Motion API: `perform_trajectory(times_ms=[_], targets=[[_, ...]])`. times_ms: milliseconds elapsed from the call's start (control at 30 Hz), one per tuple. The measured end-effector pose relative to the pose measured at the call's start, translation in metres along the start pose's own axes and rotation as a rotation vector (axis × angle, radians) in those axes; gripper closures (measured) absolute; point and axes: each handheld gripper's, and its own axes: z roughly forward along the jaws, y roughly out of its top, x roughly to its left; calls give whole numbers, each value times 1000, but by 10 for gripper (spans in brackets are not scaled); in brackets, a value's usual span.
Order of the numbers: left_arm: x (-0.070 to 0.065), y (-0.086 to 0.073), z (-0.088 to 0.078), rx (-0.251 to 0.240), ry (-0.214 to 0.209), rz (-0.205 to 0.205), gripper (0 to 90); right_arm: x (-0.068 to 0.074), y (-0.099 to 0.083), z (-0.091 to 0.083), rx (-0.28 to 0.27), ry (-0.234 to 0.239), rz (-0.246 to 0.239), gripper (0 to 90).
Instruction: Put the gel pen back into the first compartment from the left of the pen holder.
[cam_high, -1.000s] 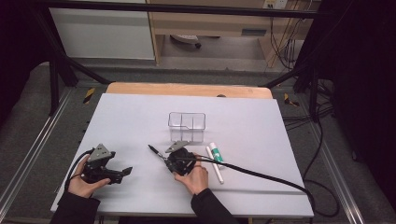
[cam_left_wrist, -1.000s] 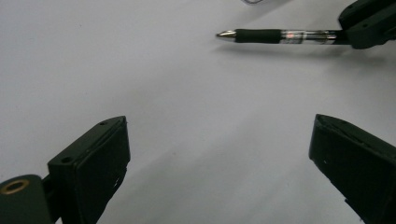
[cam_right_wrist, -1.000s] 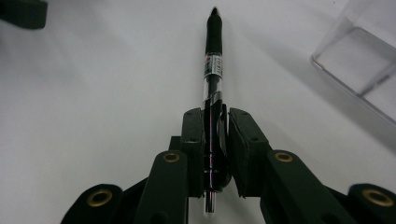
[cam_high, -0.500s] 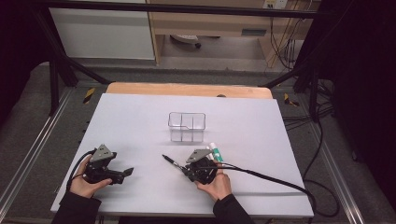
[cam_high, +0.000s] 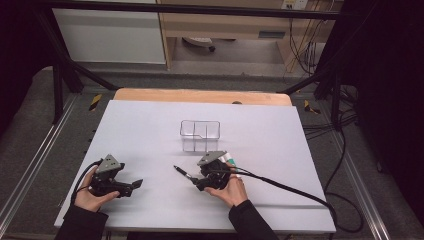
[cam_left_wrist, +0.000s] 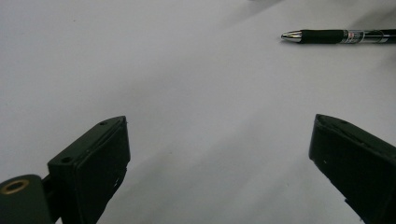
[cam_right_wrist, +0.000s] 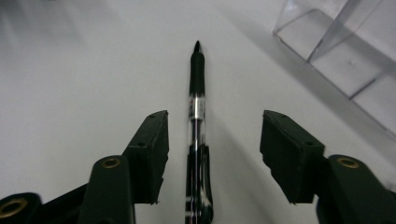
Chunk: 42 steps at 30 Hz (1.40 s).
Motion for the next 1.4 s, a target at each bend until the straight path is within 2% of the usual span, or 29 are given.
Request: perform_trajectory(times_ms=[100, 300, 500, 733, 900, 1400], targets=[[1, 0, 0, -1, 0, -2, 53, 0, 12, 5, 1, 11, -5, 412], [2, -1, 0, -4, 4, -9, 53, 3, 33, 23, 35, 16, -30, 467], [2, -1, 0, -1, 2, -4, 53, 5, 47, 41, 99, 30, -29, 550], [2, -1, 0, 0, 4, -6, 53, 4, 51, 57, 135, 34, -26, 656], [2, -1, 0, 0, 2, -6, 53, 3, 51, 62, 148, 48, -10, 718], [1, -1, 1, 3, -1, -3, 53, 1, 50, 66, 168, 56, 32, 802]])
